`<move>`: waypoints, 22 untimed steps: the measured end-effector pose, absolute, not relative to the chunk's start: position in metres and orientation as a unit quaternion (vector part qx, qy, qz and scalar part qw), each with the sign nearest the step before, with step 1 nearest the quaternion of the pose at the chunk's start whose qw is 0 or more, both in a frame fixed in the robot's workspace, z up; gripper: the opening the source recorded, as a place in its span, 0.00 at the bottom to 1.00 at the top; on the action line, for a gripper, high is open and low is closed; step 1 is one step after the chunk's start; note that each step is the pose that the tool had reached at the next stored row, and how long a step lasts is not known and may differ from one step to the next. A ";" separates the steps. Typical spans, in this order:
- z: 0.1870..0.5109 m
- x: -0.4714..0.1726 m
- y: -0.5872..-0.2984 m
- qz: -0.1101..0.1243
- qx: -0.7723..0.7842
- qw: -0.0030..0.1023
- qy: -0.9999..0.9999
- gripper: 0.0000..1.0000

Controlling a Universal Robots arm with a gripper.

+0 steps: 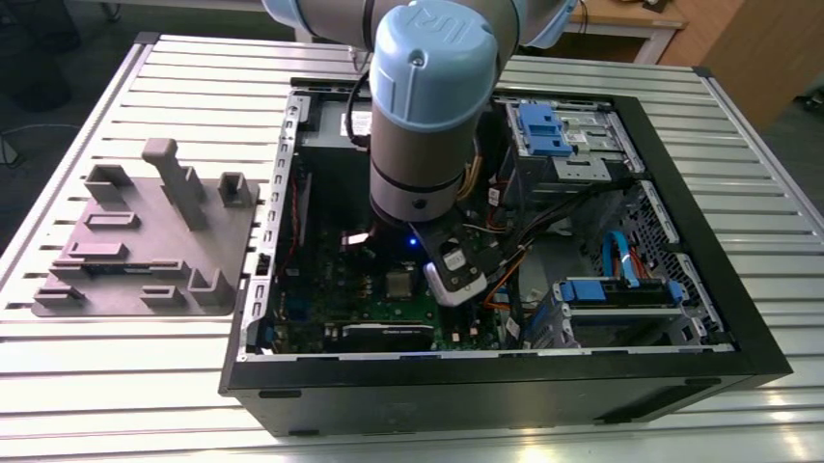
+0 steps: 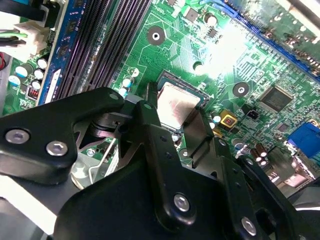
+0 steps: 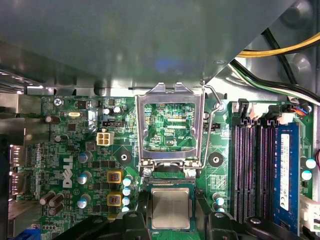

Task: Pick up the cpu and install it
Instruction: 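Place the cpu into insertion slot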

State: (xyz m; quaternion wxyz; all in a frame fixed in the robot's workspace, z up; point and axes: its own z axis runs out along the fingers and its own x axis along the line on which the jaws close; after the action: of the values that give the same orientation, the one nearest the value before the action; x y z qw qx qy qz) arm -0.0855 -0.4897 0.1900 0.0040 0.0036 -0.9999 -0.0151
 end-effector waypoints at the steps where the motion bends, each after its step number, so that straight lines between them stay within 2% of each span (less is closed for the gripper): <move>1: 0.191 -0.086 -0.490 -0.015 0.004 0.004 -1.000 0.45; 22: 0.189 -0.085 -0.490 -0.016 0.000 0.005 -1.000 0.45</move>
State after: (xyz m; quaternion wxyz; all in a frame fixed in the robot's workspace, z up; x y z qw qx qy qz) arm -0.0854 -0.4899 0.1894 0.0051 -0.0003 -0.9999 -0.0163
